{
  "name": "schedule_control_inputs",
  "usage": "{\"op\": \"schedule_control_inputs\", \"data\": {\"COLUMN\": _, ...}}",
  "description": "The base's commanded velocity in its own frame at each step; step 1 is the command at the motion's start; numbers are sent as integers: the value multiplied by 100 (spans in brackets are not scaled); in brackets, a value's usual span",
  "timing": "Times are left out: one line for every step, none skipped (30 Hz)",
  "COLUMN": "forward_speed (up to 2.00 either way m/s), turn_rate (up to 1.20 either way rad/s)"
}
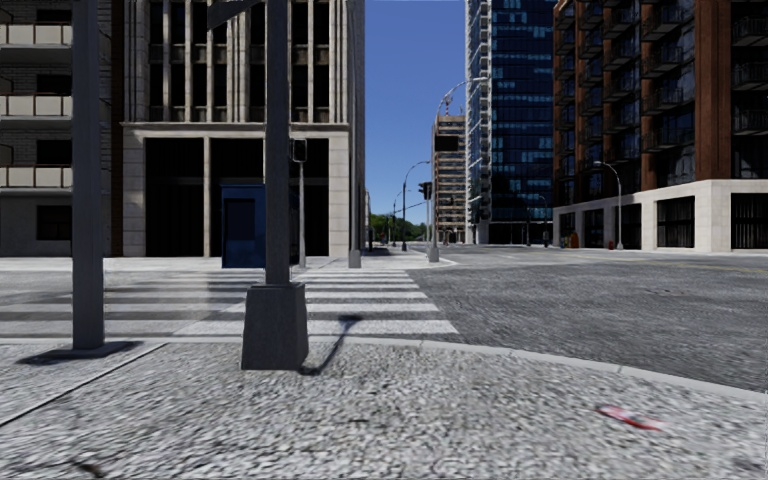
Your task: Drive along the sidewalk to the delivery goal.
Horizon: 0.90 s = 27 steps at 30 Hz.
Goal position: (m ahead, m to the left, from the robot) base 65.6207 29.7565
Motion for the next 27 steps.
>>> {"op": "schedule_control_inputs", "data": {"forward_speed": 200, "turn_rate": 0}}
{"op": "schedule_control_inputs", "data": {"forward_speed": 200, "turn_rate": 0}}
{"op": "schedule_control_inputs", "data": {"forward_speed": 200, "turn_rate": 0}}
{"op": "schedule_control_inputs", "data": {"forward_speed": 200, "turn_rate": 0}}
{"op": "schedule_control_inputs", "data": {"forward_speed": 200, "turn_rate": 0}}
{"op": "schedule_control_inputs", "data": {"forward_speed": 200, "turn_rate": 0}}
{"op": "schedule_control_inputs", "data": {"forward_speed": 200, "turn_rate": 0}}
{"op": "schedule_control_inputs", "data": {"forward_speed": 200, "turn_rate": 0}}
{"op": "schedule_control_inputs", "data": {"forward_speed": 200, "turn_rate": 0}}
{"op": "schedule_control_inputs", "data": {"forward_speed": 200, "turn_rate": 0}}
{"op": "schedule_control_inputs", "data": {"forward_speed": 200, "turn_rate": 0}}
{"op": "schedule_control_inputs", "data": {"forward_speed": 200, "turn_rate": 0}}
{"op": "schedule_control_inputs", "data": {"forward_speed": 200, "turn_rate": 0}}
{"op": "schedule_control_inputs", "data": {"forward_speed": 200, "turn_rate": 0}}
{"op": "schedule_control_inputs", "data": {"forward_speed": 200, "turn_rate": 0}}
{"op": "schedule_control_inputs", "data": {"forward_speed": 200, "turn_rate": 0}}
{"op": "schedule_control_inputs", "data": {"forward_speed": 200, "turn_rate": 0}}
{"op": "schedule_control_inputs", "data": {"forward_speed": 200, "turn_rate": 0}}
{"op": "schedule_control_inputs", "data": {"forward_speed": 200, "turn_rate": 0}}
{"op": "schedule_control_inputs", "data": {"forward_speed": 200, "turn_rate": 0}}
{"op": "schedule_control_inputs", "data": {"forward_speed": 200, "turn_rate": 0}}
{"op": "schedule_control_inputs", "data": {"forward_speed": 200, "turn_rate": 0}}
{"op": "schedule_control_inputs", "data": {"forward_speed": 200, "turn_rate": 0}}
{"op": "schedule_control_inputs", "data": {"forward_speed": 200, "turn_rate": 0}}
{"op": "schedule_control_inputs", "data": {"forward_speed": 200, "turn_rate": 0}}
{"op": "schedule_control_inputs", "data": {"forward_speed": 200, "turn_rate": 0}}
{"op": "schedule_control_inputs", "data": {"forward_speed": 200, "turn_rate": 0}}
